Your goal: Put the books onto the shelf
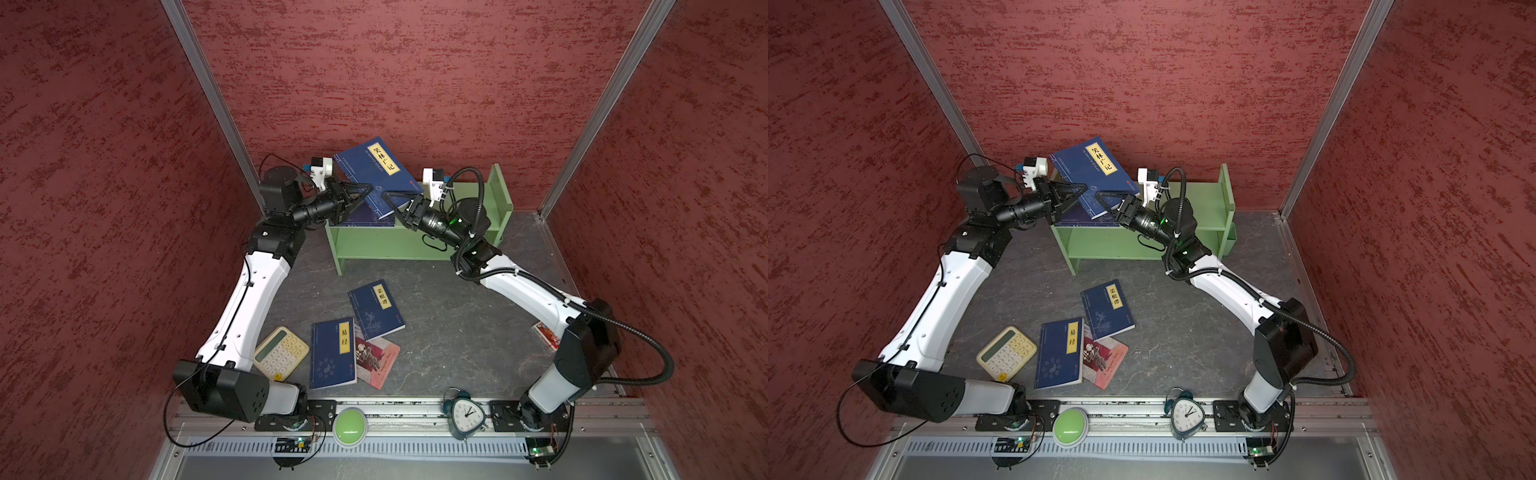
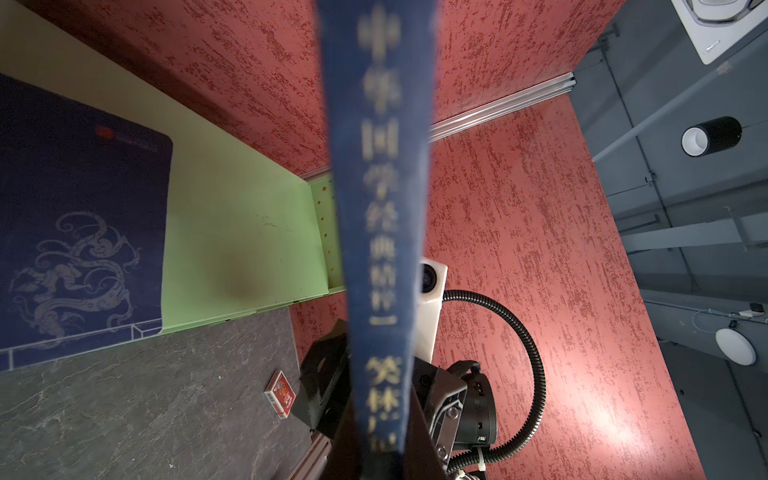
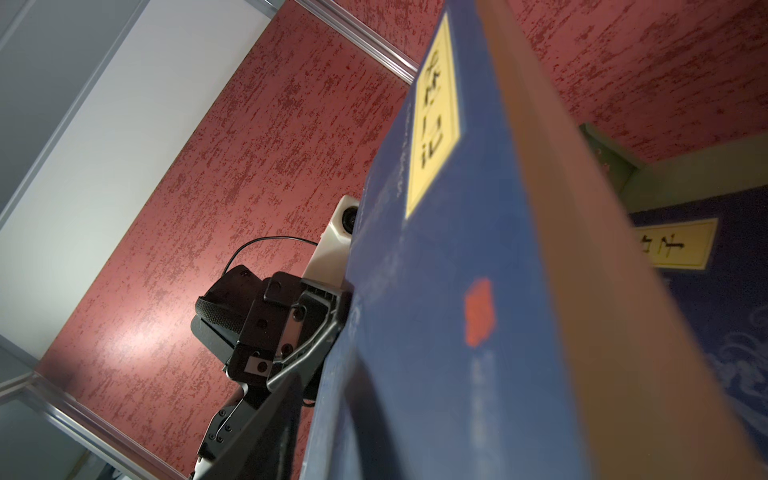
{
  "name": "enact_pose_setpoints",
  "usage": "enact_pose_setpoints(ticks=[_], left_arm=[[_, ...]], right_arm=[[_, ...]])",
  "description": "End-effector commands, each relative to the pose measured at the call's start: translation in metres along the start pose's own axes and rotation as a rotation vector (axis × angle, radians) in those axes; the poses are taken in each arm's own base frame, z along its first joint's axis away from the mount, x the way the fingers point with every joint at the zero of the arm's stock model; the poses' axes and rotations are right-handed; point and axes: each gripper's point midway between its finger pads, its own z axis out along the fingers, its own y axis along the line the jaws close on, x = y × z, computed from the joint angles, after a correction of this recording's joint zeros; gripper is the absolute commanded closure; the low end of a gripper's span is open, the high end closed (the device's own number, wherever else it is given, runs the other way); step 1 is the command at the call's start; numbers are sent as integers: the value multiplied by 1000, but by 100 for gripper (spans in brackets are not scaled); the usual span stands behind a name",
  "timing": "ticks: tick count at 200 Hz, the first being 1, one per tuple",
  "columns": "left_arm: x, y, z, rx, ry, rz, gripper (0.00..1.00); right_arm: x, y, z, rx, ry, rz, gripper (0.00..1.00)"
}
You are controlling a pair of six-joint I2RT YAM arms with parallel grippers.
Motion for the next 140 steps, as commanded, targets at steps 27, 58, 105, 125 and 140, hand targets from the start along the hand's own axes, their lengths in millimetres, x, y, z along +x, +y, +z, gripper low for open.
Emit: enact_pose_setpoints(ticks=[27,58,105,125,140], left_arm=[[4,-9,-11,28,-11,39,100],[5,2,-12,8,-18,25,96],[2,12,-20,-26,-40,31,45],[-1,17,-28,-98,-67,66,30],[-4,16,-37,-129,-81,89,26]], right_arm=[[-10,21,5,-54,-22,-28,81],[-10,21,6,-49,-10,-34,90],[-15,20,2,14,22,-75,95],[-19,16,-2,57,55,-79,95],[-24,4,-8,135,72,-66,93]])
